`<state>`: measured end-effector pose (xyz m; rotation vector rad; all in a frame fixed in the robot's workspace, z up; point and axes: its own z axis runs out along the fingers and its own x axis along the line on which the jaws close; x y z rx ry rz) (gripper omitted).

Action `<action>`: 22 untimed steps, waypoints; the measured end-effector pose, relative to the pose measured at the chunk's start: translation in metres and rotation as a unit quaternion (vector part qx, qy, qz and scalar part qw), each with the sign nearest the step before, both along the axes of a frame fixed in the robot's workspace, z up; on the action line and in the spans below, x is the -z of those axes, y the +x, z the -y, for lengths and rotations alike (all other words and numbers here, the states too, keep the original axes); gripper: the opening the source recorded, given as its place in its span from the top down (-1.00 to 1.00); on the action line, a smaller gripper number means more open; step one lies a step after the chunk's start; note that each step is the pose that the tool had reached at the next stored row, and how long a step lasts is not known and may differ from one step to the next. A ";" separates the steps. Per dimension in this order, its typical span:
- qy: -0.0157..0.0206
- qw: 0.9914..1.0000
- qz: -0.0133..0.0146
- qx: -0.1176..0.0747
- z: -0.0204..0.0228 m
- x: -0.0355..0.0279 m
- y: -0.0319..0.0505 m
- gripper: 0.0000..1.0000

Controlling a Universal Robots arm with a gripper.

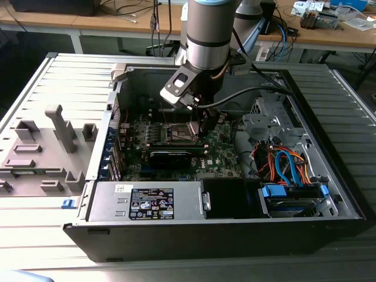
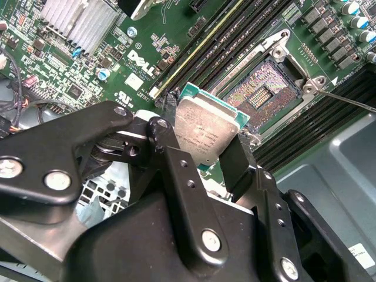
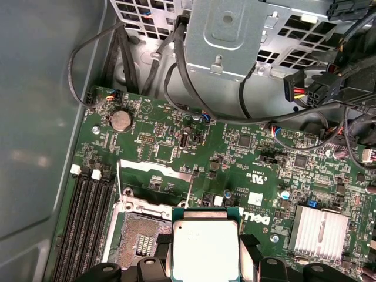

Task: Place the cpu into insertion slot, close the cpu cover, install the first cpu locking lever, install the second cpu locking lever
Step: 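Place the cpu into insertion slot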

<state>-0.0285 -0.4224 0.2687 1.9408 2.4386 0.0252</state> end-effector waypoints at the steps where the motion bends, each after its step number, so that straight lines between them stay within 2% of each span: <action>1: 0.000 1.000 0.000 0.000 0.0000 0.0000 0.0000 -0.09; 22: 0.000 1.000 0.000 0.007 0.0000 0.0001 0.0000 -0.09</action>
